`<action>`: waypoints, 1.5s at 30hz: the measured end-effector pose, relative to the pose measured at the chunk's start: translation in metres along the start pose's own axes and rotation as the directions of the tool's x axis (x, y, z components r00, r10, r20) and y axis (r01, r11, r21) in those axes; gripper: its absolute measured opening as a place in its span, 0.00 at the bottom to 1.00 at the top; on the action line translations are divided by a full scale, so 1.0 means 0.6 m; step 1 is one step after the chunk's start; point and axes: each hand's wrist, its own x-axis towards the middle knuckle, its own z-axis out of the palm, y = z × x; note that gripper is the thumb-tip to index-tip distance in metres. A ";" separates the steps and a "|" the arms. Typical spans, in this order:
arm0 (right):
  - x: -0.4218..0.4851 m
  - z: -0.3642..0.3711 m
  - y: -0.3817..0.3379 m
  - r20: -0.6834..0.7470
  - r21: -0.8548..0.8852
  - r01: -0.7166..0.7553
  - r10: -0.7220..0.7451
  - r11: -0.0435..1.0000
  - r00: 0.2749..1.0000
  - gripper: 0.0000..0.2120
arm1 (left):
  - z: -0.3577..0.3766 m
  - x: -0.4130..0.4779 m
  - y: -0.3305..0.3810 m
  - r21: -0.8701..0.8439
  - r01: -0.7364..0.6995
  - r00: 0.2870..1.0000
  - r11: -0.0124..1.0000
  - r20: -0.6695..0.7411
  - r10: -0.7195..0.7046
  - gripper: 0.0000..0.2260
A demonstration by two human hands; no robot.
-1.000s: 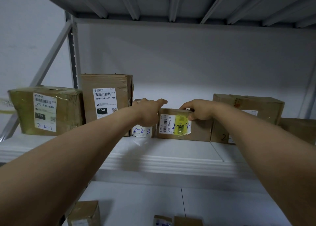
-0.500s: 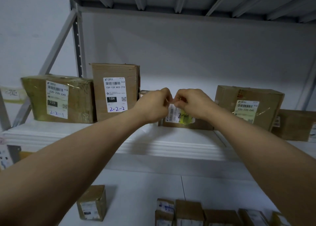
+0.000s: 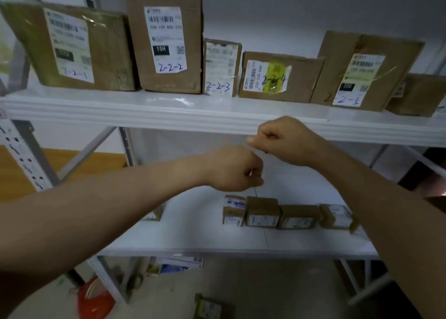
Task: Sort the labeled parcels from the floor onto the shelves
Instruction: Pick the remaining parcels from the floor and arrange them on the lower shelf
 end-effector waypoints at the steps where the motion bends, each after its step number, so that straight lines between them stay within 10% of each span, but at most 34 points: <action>1: -0.010 0.030 0.002 0.056 -0.001 -0.007 0.007 1.000 0.998 0.21 | 0.029 -0.003 -0.006 -0.005 0.006 0.997 1.000 0.081 -0.006 0.08; 7: -0.063 0.229 0.069 0.369 0.088 -0.339 0.286 0.937 0.884 0.19 | 0.206 -0.021 -0.073 -0.124 0.167 0.841 0.978 0.536 -0.076 0.10; 18: -0.208 0.556 0.250 0.676 0.140 -0.803 0.536 0.580 0.505 0.05 | 0.475 -0.055 -0.164 -0.202 0.572 0.632 0.795 0.727 -0.270 0.11; 24: -0.266 0.714 0.342 0.720 -0.027 -0.649 0.465 0.761 0.516 0.29 | 0.631 -0.065 -0.199 -0.116 0.663 0.526 0.739 0.775 -0.350 0.11; 29: -0.299 0.909 0.414 0.691 -0.035 -0.625 0.471 0.780 0.549 0.34 | 0.831 -0.069 -0.242 -0.143 0.644 0.595 0.751 0.711 -0.374 0.15; 45: -0.405 1.558 0.679 0.705 -0.313 -0.433 0.512 0.845 0.490 0.66 | 1.501 -0.138 -0.493 -0.024 0.666 0.482 0.746 0.777 -0.406 0.28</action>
